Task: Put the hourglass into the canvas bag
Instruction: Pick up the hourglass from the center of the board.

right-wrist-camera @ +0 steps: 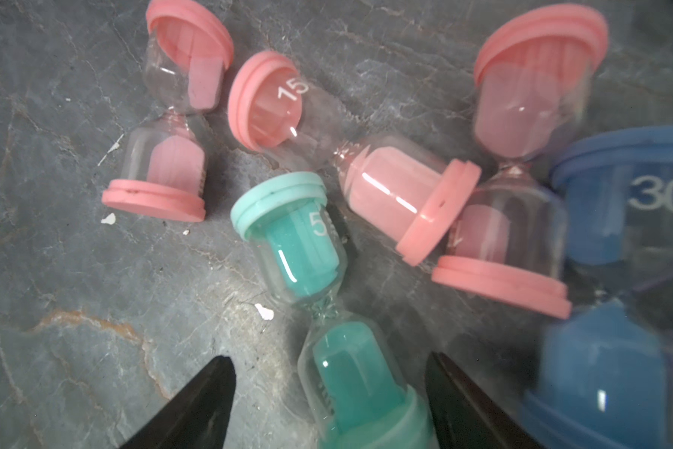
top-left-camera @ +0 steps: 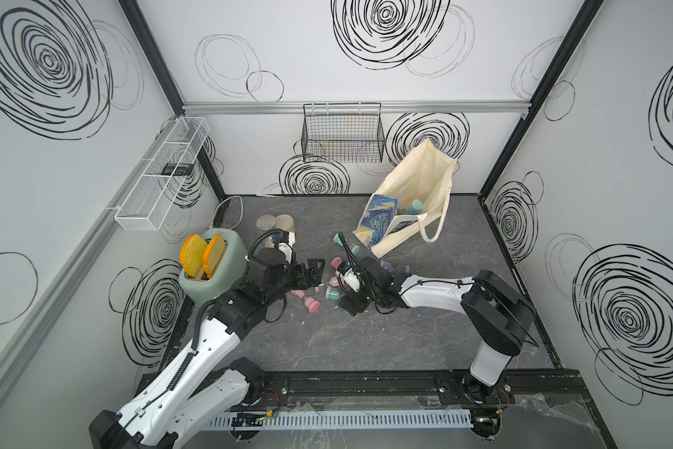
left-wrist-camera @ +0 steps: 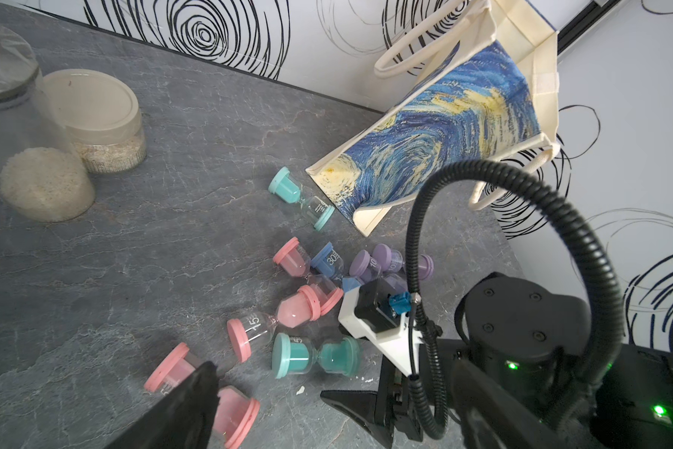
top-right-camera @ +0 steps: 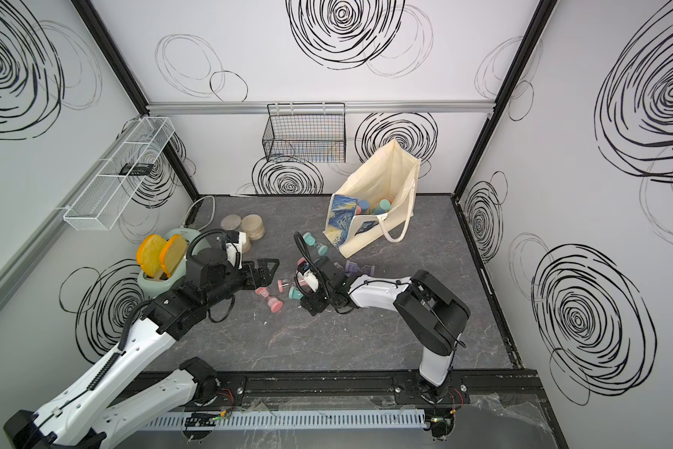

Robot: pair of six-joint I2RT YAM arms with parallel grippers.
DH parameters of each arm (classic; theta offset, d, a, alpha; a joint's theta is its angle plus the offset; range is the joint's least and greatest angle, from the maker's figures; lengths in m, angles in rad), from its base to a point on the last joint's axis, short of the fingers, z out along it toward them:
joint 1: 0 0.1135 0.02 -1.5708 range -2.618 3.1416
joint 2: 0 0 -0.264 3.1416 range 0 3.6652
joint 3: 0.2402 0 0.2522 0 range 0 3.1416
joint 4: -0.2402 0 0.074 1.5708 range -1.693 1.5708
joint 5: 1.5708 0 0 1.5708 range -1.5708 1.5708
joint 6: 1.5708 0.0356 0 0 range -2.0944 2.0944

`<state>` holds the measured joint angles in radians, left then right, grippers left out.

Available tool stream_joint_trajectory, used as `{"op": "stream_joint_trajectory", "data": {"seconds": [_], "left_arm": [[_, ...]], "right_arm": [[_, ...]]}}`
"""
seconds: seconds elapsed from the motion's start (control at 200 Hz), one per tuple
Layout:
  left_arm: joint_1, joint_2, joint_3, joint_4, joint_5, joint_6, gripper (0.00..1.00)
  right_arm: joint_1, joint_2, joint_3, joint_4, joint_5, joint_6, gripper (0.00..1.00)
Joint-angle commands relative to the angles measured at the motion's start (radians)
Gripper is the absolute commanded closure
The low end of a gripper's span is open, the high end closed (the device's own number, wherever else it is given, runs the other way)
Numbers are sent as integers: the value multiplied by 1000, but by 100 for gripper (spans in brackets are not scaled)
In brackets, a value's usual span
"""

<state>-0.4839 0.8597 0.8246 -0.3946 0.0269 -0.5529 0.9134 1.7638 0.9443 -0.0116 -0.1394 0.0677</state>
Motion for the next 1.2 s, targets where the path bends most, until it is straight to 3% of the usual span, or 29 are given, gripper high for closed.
{"op": "stream_joint_trajectory", "data": {"seconds": [0.0, 0.54, 1.191], "left_arm": [[9, -3, -10, 30, 6, 2, 4], [39, 9, -5, 32, 30, 9, 4], [47, 10, -7, 50, 49, -1, 4]], "right_arm": [[28, 3, -28, 15, 29, -10, 20], [94, 68, -68, 79, 116, 1, 30], [112, -22, -151, 137, 121, 15, 46]]}}
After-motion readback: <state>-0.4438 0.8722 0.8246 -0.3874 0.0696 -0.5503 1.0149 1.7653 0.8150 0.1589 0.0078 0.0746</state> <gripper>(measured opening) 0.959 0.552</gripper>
